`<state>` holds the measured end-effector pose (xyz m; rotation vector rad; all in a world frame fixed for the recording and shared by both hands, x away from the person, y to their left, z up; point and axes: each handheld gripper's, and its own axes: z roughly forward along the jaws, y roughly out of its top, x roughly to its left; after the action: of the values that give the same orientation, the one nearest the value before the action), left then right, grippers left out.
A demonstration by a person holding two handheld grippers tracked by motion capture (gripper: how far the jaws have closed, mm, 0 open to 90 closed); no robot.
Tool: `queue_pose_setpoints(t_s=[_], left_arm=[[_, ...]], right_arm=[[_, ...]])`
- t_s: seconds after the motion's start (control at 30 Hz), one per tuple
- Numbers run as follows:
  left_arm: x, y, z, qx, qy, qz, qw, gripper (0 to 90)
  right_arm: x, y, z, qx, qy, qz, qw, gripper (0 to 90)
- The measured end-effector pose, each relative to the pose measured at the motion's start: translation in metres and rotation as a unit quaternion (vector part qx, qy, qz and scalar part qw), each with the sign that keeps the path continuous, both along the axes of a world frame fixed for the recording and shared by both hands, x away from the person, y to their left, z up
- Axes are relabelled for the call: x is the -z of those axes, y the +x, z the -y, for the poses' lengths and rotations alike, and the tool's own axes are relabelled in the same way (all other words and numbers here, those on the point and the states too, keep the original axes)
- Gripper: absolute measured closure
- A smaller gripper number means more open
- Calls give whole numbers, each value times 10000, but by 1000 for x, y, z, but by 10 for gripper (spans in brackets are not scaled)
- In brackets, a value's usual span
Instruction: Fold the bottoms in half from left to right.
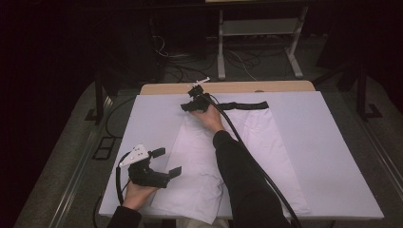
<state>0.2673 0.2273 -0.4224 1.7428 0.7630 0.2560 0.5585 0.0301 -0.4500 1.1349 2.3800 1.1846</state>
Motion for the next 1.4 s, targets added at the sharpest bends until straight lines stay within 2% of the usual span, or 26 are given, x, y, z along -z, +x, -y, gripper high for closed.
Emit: queue_pose_setpoints(t_s=[0.37, 0.43, 0.57, 0.6, 0.63, 0.67, 0.77, 0.83, 0.97, 1.0, 1.03, 1.07, 1.17, 1.27, 1.4], left_arm=[[0, 0, -1, -26, 10, -3, 10000, 0], [1, 1, -1, -57, 35, -7, 10000, 0], [1, 0, -1, -116, 28, -36, 9999, 0], [2, 0, -1, -119, 55, -48, 9999, 0], [2, 0, -1, -121, 76, -70, 9999, 0], [3, -1, 0, -136, 105, -79, 9998, 0], [3, -1, 0, -161, 134, -124, 9997, 0], [5, -1, -2, -189, 159, -260, 9994, 0], [3, -1, -3, -212, 202, -447, 9986, 0], [2, -1, -3, -211, 276, -514, 9981, 0], [0, -2, -4, -178, 470, -643, 9967, 0], [0, -2, -4, -178, 470, -643, 9967, 0], [1, -5, -8, -183, 681, -863, 9938, 0], [3, -8, -11, -187, 756, -1015, 9918, 0], [3, -10, -15, -205, 817, -1115, 9902, 0]], right_arm=[[6, 0, -8, 215, -295, 20, 9993, 486], [5, -2, -9, 342, -374, 60, 9987, 568], [4, -4, -10, 443, -466, 71, 9979, 636], [3, -7, -15, 476, -524, 104, 9974, 695], [3, -7, -15, 476, -524, 104, 9974, 695], [3, -9, -17, 525, -525, 89, 9972, 755], [2, -9, -16, 573, -459, 3, 9973, 807], [0, -10, -11, 564, -340, -64, 9978, 852], [0, -11, -7, 523, -237, -124, 9983, 856], [-1, -12, -5, 518, -197, -119, 9984, 856], [-2, -14, -3, 494, -177, -62, 9986, 857], [-2, -14, -3, 494, -177, -62, 9986, 857], [-2, -17, 0, 435, -137, 7, 9990, 857], [-3, -18, 3, 435, -54, 31, 9990, 858], [-6, -19, 7, 440, 15, 81, 9990, 858]])
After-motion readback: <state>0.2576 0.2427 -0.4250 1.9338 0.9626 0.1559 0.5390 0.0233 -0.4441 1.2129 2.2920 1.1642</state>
